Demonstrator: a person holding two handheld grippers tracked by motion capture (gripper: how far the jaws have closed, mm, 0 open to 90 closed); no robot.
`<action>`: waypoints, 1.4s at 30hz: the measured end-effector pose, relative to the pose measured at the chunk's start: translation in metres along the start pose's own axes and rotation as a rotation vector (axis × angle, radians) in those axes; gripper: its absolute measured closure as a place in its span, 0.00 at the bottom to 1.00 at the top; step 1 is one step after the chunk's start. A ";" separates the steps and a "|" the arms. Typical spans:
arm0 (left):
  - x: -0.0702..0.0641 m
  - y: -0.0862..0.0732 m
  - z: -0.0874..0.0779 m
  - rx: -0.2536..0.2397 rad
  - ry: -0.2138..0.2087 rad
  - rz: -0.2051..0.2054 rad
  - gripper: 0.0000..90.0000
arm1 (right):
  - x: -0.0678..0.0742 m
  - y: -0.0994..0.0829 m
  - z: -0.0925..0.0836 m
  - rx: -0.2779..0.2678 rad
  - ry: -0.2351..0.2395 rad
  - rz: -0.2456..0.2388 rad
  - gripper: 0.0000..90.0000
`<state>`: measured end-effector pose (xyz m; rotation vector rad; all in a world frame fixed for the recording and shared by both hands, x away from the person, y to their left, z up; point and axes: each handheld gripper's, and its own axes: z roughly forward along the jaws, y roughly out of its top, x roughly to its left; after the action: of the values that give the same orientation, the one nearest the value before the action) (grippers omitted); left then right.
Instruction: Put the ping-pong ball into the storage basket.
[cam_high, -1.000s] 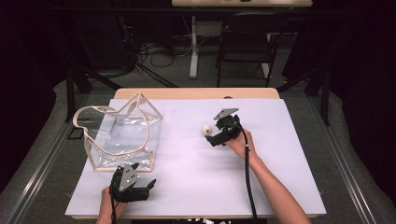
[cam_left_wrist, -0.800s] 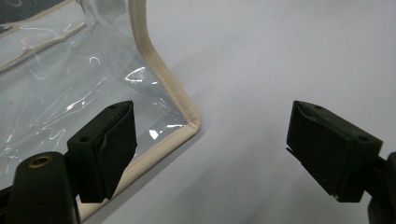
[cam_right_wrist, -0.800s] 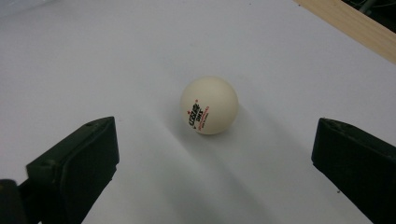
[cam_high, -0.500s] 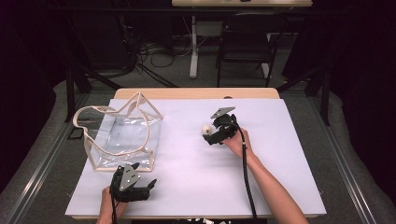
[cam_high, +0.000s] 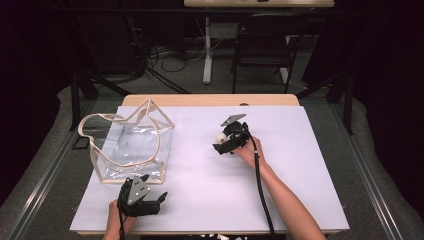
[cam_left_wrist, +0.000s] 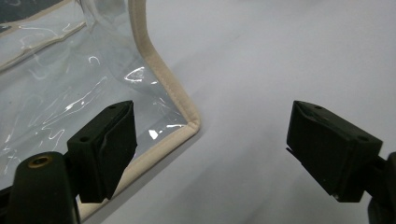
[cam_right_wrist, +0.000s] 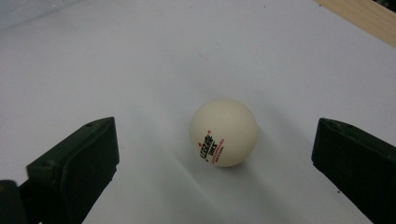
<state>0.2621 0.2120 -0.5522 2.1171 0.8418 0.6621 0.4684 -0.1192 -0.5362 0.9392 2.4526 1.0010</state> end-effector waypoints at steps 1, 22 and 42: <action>0.000 0.000 0.000 -0.001 0.000 -0.002 0.18 | 0.000 0.000 0.001 0.001 0.000 0.004 0.01; 0.000 -0.001 0.000 0.000 -0.002 -0.004 0.18 | 0.006 -0.001 0.011 0.018 -0.036 -0.007 0.44; 0.000 -0.001 -0.001 -0.002 -0.002 0.000 0.18 | 0.004 -0.002 0.010 0.019 -0.043 -0.005 0.56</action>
<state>0.2617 0.2129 -0.5524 2.1154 0.8403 0.6607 0.4696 -0.1124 -0.5442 0.9509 2.4317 0.9474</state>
